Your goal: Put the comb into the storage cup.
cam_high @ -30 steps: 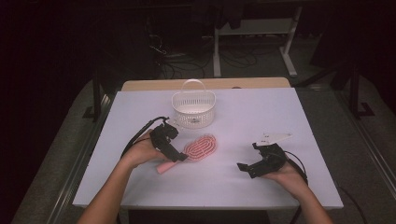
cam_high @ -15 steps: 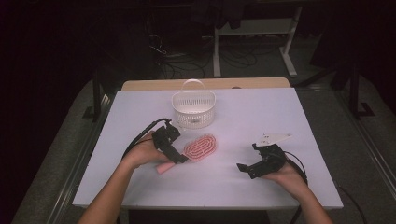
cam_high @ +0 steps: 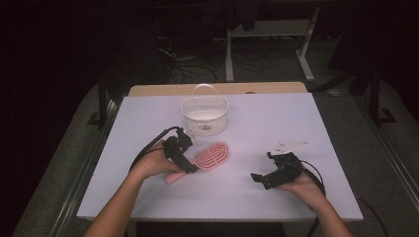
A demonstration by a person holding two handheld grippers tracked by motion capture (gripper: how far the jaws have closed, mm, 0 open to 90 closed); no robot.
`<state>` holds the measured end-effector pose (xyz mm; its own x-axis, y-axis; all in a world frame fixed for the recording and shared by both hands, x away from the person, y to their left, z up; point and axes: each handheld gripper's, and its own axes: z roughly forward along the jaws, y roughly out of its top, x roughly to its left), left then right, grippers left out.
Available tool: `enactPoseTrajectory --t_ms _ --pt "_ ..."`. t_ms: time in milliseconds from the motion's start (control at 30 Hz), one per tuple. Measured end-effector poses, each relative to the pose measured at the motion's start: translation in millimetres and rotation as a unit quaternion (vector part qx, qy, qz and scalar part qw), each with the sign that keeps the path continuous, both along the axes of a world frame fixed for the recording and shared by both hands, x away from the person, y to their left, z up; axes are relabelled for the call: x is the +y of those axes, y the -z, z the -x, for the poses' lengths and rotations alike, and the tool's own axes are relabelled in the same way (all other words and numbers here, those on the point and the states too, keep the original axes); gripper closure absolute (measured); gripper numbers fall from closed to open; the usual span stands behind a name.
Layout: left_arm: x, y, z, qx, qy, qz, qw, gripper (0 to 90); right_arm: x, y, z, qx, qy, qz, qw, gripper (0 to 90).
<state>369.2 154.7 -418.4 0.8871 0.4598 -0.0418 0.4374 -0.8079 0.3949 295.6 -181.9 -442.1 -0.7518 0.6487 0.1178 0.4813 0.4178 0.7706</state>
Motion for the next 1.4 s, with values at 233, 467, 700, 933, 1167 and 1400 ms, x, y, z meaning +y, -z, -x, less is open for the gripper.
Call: enactPoseTrajectory --t_ms 233,467,700,933,1167,1400 --pt "-2.8 -0.2 1.0 0.004 0.003 -0.008 1.0000 21.6 0.2 0.2 0.0 0.000 0.000 0.001 1.0000 0.0" --pt "-4.3 1.4 2.2 0.010 0.004 -0.022 0.9997 27.9 -0.6 0.1 -0.2 0.000 0.002 0.001 1.0000 0.0" --pt "-5.9 3.1 2.3 0.017 0.005 -0.032 0.9993 33.3 -0.9 0.0 -0.4 -0.001 0.002 0.001 1.0000 0.0" --pt "-7.4 4.3 1.7 0.022 0.004 -0.042 0.9989 39.0 -0.9 0.3 -0.6 0.000 0.002 0.002 1.0000 0.0" --pt "-9.1 5.5 2.1 0.022 0.006 -0.046 0.9987 44.3 -1.1 0.2 -0.6 0.000 0.001 0.002 1.0000 0.0" --pt "-9.9 7.6 1.5 0.025 0.009 -0.052 0.9983 49.3 -1.4 0.1 -0.6 0.000 0.001 0.001 1.0000 0.0"
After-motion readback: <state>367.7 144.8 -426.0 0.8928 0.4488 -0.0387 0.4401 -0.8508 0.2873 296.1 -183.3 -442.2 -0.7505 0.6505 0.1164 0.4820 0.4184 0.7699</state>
